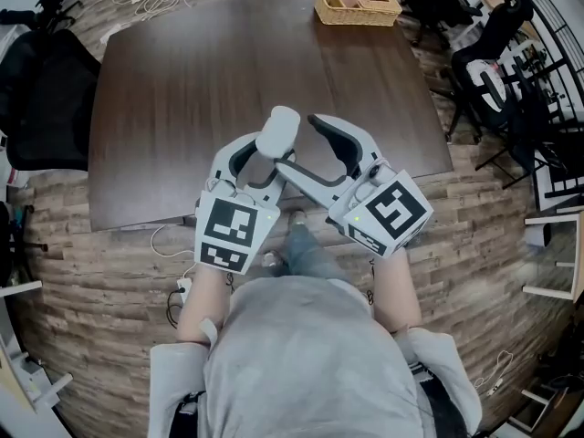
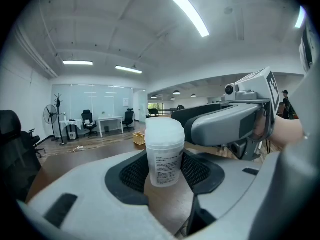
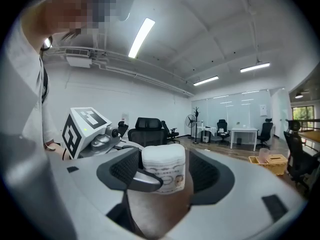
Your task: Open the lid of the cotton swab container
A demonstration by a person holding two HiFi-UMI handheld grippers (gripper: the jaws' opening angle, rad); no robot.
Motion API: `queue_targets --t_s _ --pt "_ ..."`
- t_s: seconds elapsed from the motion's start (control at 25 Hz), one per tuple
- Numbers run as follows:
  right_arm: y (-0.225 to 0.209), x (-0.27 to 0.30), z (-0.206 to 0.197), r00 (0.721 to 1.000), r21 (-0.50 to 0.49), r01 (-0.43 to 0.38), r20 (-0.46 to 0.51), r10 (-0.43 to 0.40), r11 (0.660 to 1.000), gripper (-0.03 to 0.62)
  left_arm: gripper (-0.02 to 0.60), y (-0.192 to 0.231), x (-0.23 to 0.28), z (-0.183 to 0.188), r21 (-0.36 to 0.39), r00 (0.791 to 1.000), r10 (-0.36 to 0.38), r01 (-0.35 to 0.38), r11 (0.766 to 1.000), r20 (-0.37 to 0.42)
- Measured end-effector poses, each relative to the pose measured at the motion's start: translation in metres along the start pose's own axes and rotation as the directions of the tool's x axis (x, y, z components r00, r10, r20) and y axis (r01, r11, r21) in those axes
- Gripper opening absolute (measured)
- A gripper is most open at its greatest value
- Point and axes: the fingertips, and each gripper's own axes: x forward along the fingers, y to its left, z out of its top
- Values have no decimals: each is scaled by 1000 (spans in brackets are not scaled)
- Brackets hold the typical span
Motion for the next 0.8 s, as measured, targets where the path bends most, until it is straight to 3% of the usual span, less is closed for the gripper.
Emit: queue_targets --t_s 0.32,0.8 --pt "16 2 -1 1000 -36 -12 -25 11 999 277 193 -19 -14 2 42 999 -33 33 999 -6" --pt "20 -6 2 995 -113 28 -88 -38 993 276 192 -26 -17 5 117 1000 -11 14 993 -26"
